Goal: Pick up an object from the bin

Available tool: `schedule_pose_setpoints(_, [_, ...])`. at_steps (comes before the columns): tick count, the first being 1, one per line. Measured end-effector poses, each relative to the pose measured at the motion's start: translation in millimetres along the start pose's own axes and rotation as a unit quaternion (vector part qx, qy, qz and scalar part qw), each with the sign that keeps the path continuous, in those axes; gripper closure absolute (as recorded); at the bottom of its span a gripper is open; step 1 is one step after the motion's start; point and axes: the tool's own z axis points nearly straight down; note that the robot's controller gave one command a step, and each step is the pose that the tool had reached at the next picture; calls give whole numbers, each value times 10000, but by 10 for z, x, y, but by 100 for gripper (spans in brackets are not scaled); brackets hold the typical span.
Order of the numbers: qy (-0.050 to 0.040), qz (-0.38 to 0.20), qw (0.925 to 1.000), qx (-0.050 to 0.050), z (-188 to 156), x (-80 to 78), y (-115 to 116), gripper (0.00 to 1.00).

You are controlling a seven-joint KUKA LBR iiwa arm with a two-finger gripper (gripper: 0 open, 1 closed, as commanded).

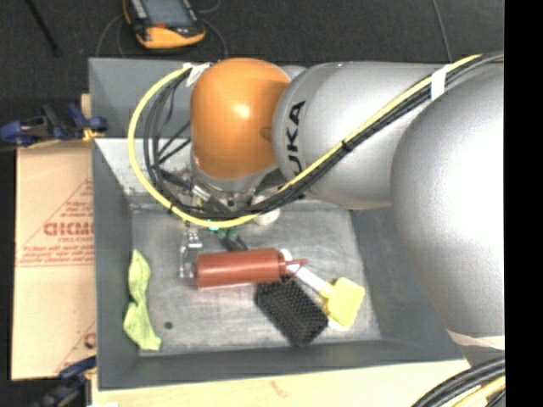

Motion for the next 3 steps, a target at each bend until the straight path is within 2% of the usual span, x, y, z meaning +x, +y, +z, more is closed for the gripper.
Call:
schedule_pose_setpoints(1, [-38, 19, 10000, -8, -44, -20, -7, 0])
schedule_pose_setpoints(2, [-50, -79, 10000, -4, 119, 418, 91, 0])
schedule_pose_setpoints(3, [-21, -767, 9971, 5, 352, 617, 243, 0])
